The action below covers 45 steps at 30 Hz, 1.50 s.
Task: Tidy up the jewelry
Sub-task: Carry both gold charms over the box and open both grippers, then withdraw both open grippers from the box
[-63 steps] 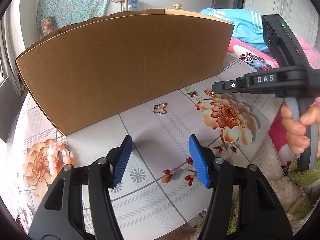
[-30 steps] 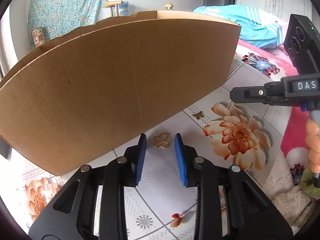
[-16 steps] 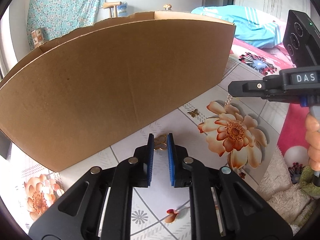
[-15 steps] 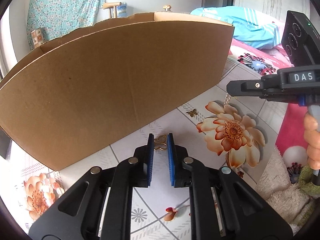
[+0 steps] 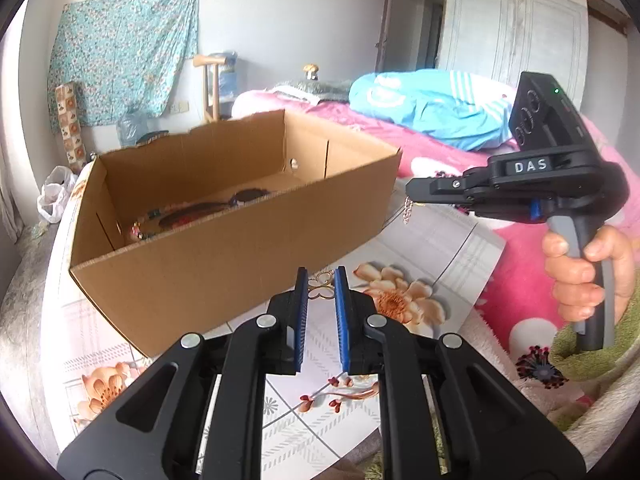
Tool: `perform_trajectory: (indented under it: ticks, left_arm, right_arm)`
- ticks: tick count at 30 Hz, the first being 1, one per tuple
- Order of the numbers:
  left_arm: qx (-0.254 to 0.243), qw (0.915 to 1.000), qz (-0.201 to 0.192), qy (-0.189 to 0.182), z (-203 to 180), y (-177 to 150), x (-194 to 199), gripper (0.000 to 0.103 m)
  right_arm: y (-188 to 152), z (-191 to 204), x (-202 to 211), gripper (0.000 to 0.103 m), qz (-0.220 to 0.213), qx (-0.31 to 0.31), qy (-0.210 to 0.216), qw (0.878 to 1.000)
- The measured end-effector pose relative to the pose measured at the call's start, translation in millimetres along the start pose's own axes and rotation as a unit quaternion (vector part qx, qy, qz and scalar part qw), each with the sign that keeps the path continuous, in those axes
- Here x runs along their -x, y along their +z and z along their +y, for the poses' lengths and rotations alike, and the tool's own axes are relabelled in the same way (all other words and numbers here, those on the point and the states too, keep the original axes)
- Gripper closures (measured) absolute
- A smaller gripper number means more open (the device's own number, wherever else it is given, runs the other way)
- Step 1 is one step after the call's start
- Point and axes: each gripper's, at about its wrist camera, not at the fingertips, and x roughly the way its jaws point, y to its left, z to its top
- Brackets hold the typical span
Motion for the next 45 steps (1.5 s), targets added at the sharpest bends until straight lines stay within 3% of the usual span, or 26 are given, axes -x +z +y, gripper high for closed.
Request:
perform_trajectory:
  ticks: [4,8,12,15,19,26,33,45]
  left_arm:
    - [-0.013,0.9990,-0.043,-0.007,3,23,22,0.091]
    - [-0.004,0.9983,-0.055,-0.016,21,47,24,0.091]
    - [0.026,0.9992,-0.024,-0.017,51,68,3,0.091]
    - [0.063,0.9972,0.029,-0.030,80,78,-23,0.091]
    - [0.099,0.9897,0.100,-0.027,110,78,-55,0.091]
    - [0.152,0.9725,0.170,-0.046,138,67,-91,0.091]
    - [0.161,0.9690,0.184,-0.036,142,73,-103,0.091]
    - [0.157,0.9697,0.186,-0.020,143,78,-99,0.090]
  right_arm:
    - [19,22,11,0.101,-0.015,0.028,0.013,0.999]
    - [42,47,10,0.101,-0.023,0.075,0.020,0.997]
    - [68,61,-12,0.101,0.000,0.100,0.021,0.995]
    - [83,64,-40,0.101,0.039,0.109,0.014,0.993]
    - [96,60,-87,0.101,0.107,0.101,0.002,0.989]
    - [101,50,-144,0.101,0.178,0.104,-0.040,0.978]
    - [102,53,-168,0.101,0.211,0.121,-0.073,0.967]
    - [109,53,-157,0.100,0.191,0.118,-0.071,0.972]
